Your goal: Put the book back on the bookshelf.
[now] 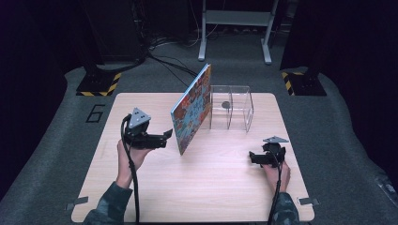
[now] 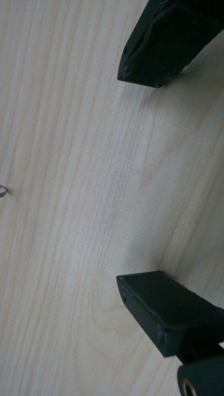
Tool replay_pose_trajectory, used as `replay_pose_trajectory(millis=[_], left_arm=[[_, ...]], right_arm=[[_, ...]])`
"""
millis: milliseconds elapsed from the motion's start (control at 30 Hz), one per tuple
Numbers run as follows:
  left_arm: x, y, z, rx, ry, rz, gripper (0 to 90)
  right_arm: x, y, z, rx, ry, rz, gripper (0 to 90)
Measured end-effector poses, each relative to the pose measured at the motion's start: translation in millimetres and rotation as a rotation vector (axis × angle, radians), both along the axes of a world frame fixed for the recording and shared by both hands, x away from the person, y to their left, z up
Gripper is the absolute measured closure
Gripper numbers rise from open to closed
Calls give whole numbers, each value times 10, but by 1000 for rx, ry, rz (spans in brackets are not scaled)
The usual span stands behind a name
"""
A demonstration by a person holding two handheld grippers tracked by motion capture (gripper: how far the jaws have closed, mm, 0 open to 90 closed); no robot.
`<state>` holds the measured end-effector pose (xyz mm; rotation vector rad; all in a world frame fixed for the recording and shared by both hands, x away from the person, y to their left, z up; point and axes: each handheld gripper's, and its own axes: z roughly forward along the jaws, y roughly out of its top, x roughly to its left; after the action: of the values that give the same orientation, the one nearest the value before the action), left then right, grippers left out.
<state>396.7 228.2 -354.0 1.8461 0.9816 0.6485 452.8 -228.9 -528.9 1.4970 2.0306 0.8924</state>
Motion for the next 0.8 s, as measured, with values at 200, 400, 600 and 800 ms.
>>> replay_pose_trajectory(millis=[200, 400, 600, 800], left_arm=[[-102, 148, -235, 20, 31, 26, 33], [-163, 279, -590, 27, 94, 67, 29], [-235, 371, -908, 48, 142, 97, 23], [-279, 458, -1264, 74, 202, 137, 19]], right_arm=[[0, 0, 0, -1, 0, -1, 30], [-1, 1, 0, -1, 0, -1, 31], [-6, -11, 2, -7, 0, 13, 33], [-6, -10, 2, -8, 1, 13, 33]])
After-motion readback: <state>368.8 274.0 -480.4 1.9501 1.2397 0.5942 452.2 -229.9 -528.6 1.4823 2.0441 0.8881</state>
